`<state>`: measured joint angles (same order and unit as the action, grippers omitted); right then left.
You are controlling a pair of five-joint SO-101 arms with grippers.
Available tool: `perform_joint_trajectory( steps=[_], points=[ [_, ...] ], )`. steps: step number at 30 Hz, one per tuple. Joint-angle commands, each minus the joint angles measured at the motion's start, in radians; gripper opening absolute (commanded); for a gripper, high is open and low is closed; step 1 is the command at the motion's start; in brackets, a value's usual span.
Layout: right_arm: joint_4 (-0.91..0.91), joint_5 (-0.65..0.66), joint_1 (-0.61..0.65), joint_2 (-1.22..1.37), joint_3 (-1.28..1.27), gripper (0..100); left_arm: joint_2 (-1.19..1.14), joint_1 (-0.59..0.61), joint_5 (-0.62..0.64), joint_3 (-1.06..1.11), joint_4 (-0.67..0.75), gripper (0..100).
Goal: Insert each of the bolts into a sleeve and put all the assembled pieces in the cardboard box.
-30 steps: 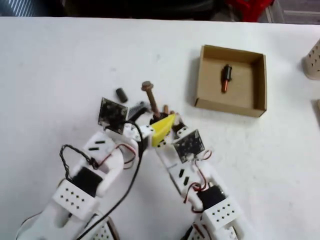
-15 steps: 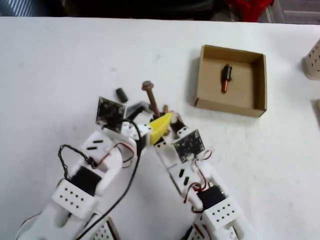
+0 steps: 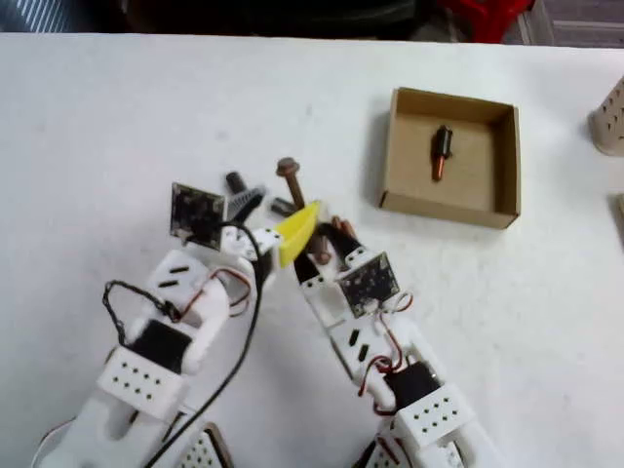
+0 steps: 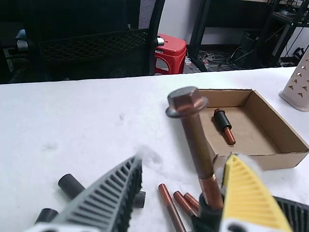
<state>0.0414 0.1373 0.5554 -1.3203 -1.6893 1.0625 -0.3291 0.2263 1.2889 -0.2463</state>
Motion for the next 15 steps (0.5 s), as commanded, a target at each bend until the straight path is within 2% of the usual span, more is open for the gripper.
perform_joint_trajectory(
  steps=[1,5,10,12,15],
  points=[
    [0.004,0.008,-0.013,-0.041,-0.006,1.7,-0.116,-0.016,0.008,-0.112,0.064,29],
    [0.004,0.008,-0.015,-0.041,-0.006,1.7,-0.269,-0.01,0.012,-0.203,0.066,29],
    [0.004,0.008,-0.016,-0.041,-0.006,1.7,-0.294,-0.028,0.014,-0.227,0.066,28],
    [0.004,0.008,-0.016,-0.041,-0.006,1.7,-0.294,-0.031,0.014,-0.227,0.066,24],
    [0.004,0.008,-0.016,-0.041,-0.006,1.7,-0.294,-0.031,0.014,-0.23,0.066,9]
  ],
)
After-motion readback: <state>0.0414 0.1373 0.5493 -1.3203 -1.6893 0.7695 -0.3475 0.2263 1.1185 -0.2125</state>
